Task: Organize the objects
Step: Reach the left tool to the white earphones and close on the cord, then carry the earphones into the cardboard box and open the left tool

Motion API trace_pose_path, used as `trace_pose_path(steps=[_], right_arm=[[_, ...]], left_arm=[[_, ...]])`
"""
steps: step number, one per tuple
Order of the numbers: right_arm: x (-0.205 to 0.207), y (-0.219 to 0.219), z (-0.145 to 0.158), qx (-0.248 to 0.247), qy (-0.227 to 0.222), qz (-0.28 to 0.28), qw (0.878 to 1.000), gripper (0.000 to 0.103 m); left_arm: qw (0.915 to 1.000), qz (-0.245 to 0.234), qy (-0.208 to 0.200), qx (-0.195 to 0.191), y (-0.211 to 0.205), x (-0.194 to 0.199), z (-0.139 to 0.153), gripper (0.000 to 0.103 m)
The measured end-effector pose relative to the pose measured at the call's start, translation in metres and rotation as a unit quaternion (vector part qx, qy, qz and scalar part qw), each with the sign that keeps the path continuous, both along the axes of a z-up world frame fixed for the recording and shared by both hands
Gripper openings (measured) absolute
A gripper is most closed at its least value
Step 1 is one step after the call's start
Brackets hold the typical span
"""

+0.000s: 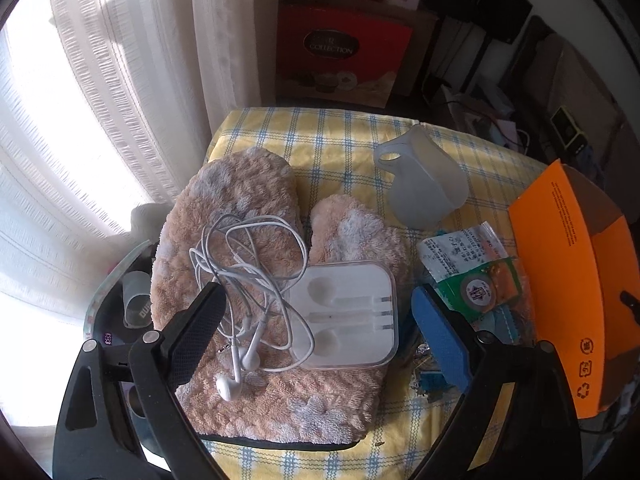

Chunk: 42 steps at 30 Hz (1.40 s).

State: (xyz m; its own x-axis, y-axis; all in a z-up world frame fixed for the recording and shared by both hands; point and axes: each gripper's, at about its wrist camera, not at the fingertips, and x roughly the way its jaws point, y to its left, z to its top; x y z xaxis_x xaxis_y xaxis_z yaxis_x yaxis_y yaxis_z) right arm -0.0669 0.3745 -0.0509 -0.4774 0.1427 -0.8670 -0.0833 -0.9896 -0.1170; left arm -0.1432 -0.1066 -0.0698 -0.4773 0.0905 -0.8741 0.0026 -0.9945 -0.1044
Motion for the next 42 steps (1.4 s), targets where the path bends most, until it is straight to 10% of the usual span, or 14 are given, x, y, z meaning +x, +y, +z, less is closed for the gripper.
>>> trace_pose_path(steps=[8,20,23,25,31,42], right_arm=[[0.003,0.001,-0.007,-0.009,-0.004,-0.002,1.000,0.010],[0.004,0.000,-0.006,-0.015,-0.002,-0.004,1.000,0.010],[0.005,0.001,-0.005,-0.018,-0.002,-0.005,1.000,0.010],[0.006,0.001,-0.004,-0.019,-0.002,-0.006,1.000,0.010],[0.008,0.000,-0.004,-0.014,-0.002,-0.003,1.000,0.010],[0.014,0.002,0.002,-0.025,0.004,-0.011,1.000,0.009]], left_arm=[[0.9992,-0.017,0.028,0.023,-0.007,0.018,0.034,0.088],[0.9973,0.051,-0.007,-0.053,-0.036,-0.017,-0.001,0.088],[0.9973,0.052,-0.019,-0.049,-0.036,-0.024,-0.012,0.069],[0.9973,0.057,-0.028,-0.037,-0.038,-0.024,-0.015,0.034],[0.9970,0.069,-0.015,-0.031,-0.045,-0.017,-0.009,0.005],[0.9970,0.010,0.075,-0.014,-0.008,0.012,0.078,0.005]])
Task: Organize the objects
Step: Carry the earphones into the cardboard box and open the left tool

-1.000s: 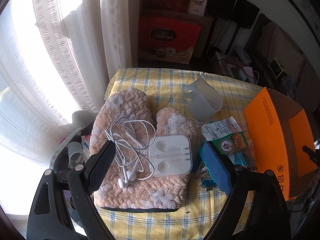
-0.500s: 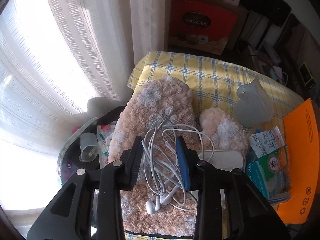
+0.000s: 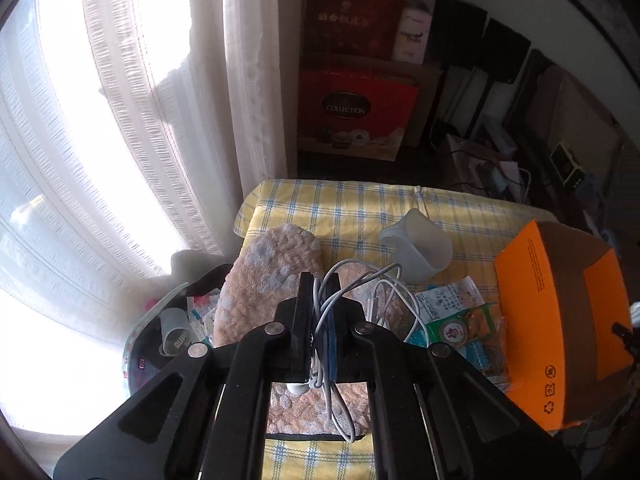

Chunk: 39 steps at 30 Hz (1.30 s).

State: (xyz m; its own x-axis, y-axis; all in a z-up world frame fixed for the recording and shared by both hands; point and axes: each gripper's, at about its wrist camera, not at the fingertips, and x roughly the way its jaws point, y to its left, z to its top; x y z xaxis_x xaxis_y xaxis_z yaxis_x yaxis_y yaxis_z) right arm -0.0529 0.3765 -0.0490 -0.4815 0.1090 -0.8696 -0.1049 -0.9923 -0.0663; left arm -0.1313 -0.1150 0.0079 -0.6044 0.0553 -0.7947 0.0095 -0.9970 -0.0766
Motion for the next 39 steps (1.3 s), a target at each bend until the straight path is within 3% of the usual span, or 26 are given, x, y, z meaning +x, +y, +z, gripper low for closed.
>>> trace_pose_path(steps=[6,16,25,33,39], right_arm=[[0.005,-0.001,0.006,0.001,0.005,0.002,1.000,0.009],[0.010,-0.001,0.007,-0.003,0.006,-0.003,1.000,0.008],[0.016,0.003,0.007,-0.020,0.005,-0.009,1.000,0.009],[0.050,0.006,0.003,-0.046,0.019,-0.029,0.998,0.016],[0.053,-0.003,0.003,-0.032,0.028,-0.029,0.999,0.008]], left_arm=[[0.9965,-0.073,0.028,0.031,0.050,0.015,0.040,0.005],[0.9791,-0.194,0.023,0.056,0.169,0.031,0.054,0.005],[0.9651,-0.256,-0.009,0.056,0.239,0.035,0.036,0.005],[0.9613,-0.271,-0.030,0.040,0.270,0.039,0.012,0.005],[0.9587,-0.274,-0.070,0.028,0.291,0.031,-0.017,0.006]])
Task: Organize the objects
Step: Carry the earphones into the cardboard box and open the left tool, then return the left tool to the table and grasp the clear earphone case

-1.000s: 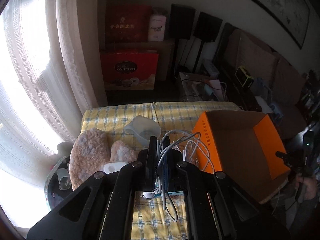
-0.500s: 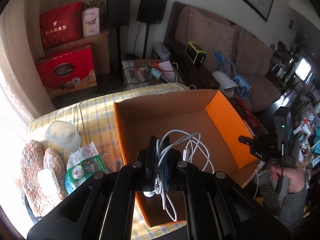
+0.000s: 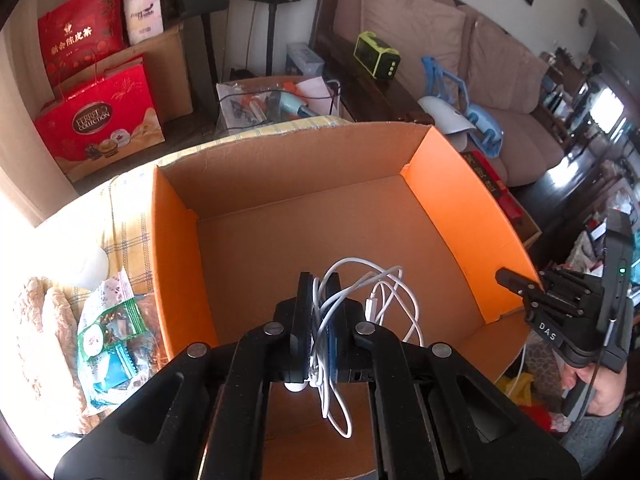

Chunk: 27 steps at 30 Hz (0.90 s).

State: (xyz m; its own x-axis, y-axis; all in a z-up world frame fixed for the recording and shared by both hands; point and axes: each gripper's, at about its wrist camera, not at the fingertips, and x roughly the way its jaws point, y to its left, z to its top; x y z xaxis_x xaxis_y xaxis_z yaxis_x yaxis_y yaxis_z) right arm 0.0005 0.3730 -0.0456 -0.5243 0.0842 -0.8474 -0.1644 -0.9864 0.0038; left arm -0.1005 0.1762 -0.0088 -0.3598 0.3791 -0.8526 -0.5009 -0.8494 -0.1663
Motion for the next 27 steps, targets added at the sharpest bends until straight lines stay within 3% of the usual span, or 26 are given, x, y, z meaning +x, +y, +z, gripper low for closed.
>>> trace_pose_path(steps=[2,4,6,11,16,27], right_arm=[[0.000,0.000,0.000,0.000,0.001,-0.001,1.000,0.008],[0.000,0.001,0.000,-0.003,0.003,-0.002,1.000,0.008],[0.000,0.001,0.000,-0.004,0.004,-0.002,1.000,0.008],[0.001,0.001,-0.001,-0.005,0.006,-0.004,1.000,0.008],[0.001,0.002,0.000,-0.003,0.009,-0.004,1.000,0.008],[0.002,0.001,-0.001,-0.004,0.018,-0.006,1.000,0.008]], left_arm=[[1.0000,0.005,-0.006,-0.005,0.005,-0.003,-0.008,0.010],[0.9999,0.009,-0.010,-0.009,0.008,-0.005,-0.013,0.033],[0.9999,0.012,0.000,-0.006,0.006,-0.002,-0.013,0.050],[0.9997,0.018,0.016,0.002,-0.010,0.002,-0.003,0.057],[0.9983,0.033,0.045,0.015,-0.035,0.005,0.016,0.079],[0.9929,0.090,0.077,0.013,-0.106,0.003,0.031,0.083]])
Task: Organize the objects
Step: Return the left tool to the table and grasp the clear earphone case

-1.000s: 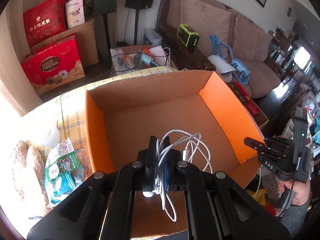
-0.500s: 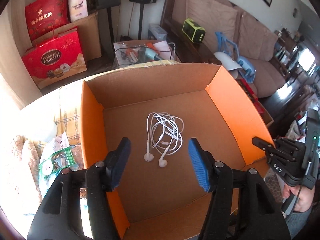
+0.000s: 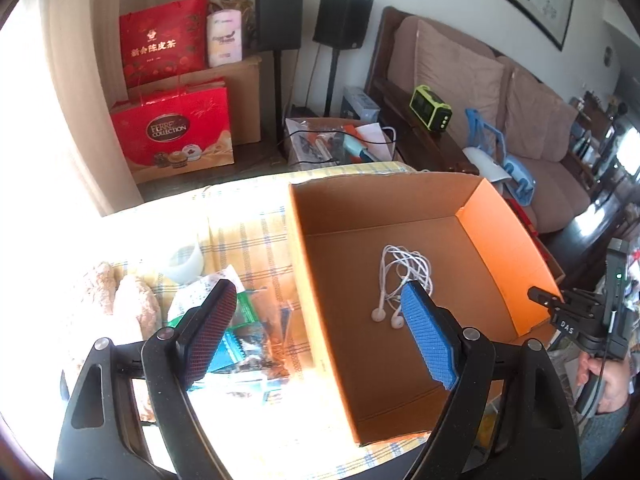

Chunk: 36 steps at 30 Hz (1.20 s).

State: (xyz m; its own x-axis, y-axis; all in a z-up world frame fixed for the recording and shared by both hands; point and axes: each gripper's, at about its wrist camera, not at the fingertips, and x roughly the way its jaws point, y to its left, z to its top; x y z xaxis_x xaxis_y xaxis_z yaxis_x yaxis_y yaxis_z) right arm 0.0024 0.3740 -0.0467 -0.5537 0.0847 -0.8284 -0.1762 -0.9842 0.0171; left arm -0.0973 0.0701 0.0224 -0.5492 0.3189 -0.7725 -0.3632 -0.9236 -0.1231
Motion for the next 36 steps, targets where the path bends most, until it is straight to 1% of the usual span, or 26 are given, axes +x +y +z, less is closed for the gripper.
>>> trace_pose_path(steps=[6,12,19,23,27,30,36], right_arm=[[0.000,-0.001,0.000,0.002,0.002,0.000,1.000,0.008],[-0.001,-0.003,0.000,0.009,0.002,0.000,1.000,0.008],[-0.001,-0.003,-0.001,0.008,0.004,-0.002,1.000,0.008],[0.000,-0.003,-0.001,0.008,0.004,-0.002,1.000,0.008],[-0.001,-0.004,-0.001,0.007,0.004,-0.002,1.000,0.008],[0.000,-0.003,-0.001,0.007,0.002,-0.002,1.000,0.008],[0.001,-0.003,-0.001,0.007,0.002,-0.003,1.000,0.008]], left_arm=[[0.9981,0.060,0.007,-0.016,-0.062,0.000,-0.010,0.083],[0.9928,0.120,-0.005,-0.007,-0.127,-0.004,-0.022,0.082],[0.9854,0.169,-0.022,-0.009,-0.176,-0.018,-0.046,0.082],[0.9830,0.176,-0.049,-0.014,-0.183,-0.031,-0.074,0.082],[0.9809,0.177,-0.079,0.009,-0.186,-0.043,-0.100,0.082],[0.9801,0.174,-0.093,0.019,-0.183,-0.051,-0.113,0.082],[0.9782,0.177,-0.110,0.006,-0.174,-0.059,-0.130,0.082]])
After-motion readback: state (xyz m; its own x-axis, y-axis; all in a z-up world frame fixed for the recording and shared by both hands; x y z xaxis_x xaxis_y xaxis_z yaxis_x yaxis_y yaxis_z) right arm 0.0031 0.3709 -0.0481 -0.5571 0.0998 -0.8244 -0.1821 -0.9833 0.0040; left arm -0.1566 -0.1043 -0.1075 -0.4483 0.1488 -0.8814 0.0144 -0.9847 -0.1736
